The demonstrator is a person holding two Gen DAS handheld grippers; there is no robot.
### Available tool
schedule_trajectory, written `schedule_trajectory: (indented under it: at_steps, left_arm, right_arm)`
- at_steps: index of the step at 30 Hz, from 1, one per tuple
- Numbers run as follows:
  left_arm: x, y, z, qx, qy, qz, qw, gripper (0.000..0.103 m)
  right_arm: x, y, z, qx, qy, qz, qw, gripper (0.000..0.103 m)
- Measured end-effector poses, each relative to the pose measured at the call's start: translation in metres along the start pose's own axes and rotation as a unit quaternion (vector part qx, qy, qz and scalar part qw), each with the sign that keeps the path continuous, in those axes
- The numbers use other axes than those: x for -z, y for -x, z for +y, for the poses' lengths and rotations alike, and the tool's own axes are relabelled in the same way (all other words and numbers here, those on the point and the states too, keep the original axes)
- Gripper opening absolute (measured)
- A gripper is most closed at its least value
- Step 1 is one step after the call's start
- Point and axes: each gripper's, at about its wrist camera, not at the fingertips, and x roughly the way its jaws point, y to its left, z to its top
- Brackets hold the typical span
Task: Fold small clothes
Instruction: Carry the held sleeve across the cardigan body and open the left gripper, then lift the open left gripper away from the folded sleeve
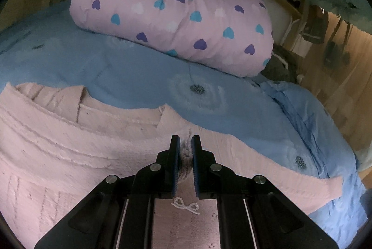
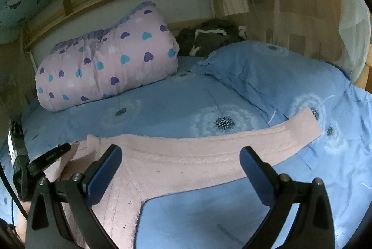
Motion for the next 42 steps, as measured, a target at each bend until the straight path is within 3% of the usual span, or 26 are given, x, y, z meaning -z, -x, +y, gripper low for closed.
schedule_trajectory:
  at_steps: [5,20,27,31,36,42]
  left_arm:
    - [0.005,-0.006,-0.004,0.023,0.001,0.017,0.9996,0.004]
    - [0.044,-0.040,-0.030,0.009,-0.047,0.051,0.9976,0.004]
    - [0.056,-0.051,-0.042,0.030,-0.063,0.081,0.9943,0.004]
    - [0.062,-0.038,-0.063,0.039,-0.107,0.070,0.9910,0.024]
    - [0.064,-0.008,-0.087,0.037,-0.158,0.044,0.9858,0.036]
    - [0.049,0.048,-0.087,0.023,-0.188,-0.008,0.9818,0.040]
  right_arm:
    - [-0.003,0.003,-0.004,-0.001,-0.001,-0.008,1.000,0.103]
    - [-0.005,0.001,-0.019,0.013,-0.034,-0.010,0.999,0.103]
    - [-0.004,-0.004,-0.019,0.011,-0.032,0.004,0.999,0.103]
    - [-0.003,-0.004,-0.015,0.007,-0.023,0.005,1.000,0.103]
    - [-0.001,-0.005,-0.013,0.005,-0.021,0.009,1.000,0.103]
    - [0.001,-0.005,-0.009,-0.003,-0.017,0.013,1.000,0.103]
